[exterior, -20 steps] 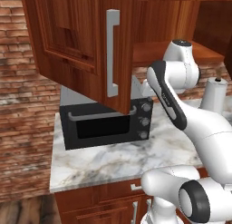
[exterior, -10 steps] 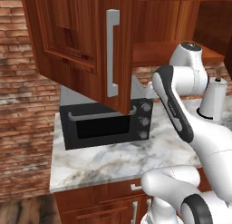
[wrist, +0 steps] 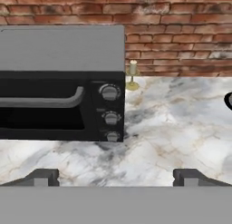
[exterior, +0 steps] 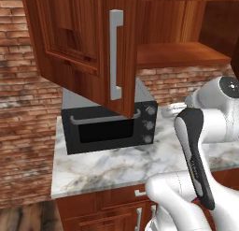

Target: Close all open cabinet doors.

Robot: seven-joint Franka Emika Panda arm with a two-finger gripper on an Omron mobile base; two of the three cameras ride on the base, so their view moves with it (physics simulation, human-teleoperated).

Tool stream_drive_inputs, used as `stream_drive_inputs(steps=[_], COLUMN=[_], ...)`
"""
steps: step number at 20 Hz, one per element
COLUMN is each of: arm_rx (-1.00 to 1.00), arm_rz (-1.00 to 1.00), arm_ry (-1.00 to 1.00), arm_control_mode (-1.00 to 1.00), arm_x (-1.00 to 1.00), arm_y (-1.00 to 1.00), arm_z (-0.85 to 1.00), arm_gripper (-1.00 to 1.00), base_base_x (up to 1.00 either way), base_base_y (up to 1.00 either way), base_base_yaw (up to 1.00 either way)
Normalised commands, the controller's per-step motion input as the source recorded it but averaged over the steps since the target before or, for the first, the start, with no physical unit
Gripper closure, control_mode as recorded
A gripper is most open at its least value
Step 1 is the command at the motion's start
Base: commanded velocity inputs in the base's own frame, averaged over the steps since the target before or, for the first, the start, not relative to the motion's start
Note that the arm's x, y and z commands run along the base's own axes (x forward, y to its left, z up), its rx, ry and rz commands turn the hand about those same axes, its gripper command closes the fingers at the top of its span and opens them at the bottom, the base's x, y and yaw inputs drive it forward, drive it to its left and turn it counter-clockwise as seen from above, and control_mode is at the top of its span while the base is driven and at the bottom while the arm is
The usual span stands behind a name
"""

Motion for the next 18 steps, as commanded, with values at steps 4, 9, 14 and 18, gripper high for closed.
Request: stream_drive_inputs(steps=[4, 9, 14, 18], arm_rx=[-0.01, 0.00, 0.00, 0.00], arm_rz=[0.00, 0.00, 0.00, 0.00], arm_ry=[-0.37, -0.35, -0.33, -0.41], arm_control_mode=[-1.00, -1.00, -1.00, -1.00], arm_x=[-0.57, -0.35, -0.36, -0.75], arm_y=[-0.11, -0.23, -0.35, -0.38], arm_z=[0.00, 0.00, 0.00, 0.00], arm_gripper=[-1.00, -1.00, -1.00, -1.00], base_base_x=[0.00, 0.00, 0.00, 0.00], base_base_y=[0.00, 0.00, 0.00, 0.00], base_base_yaw=[0.00, 0.00, 0.00, 0.00])
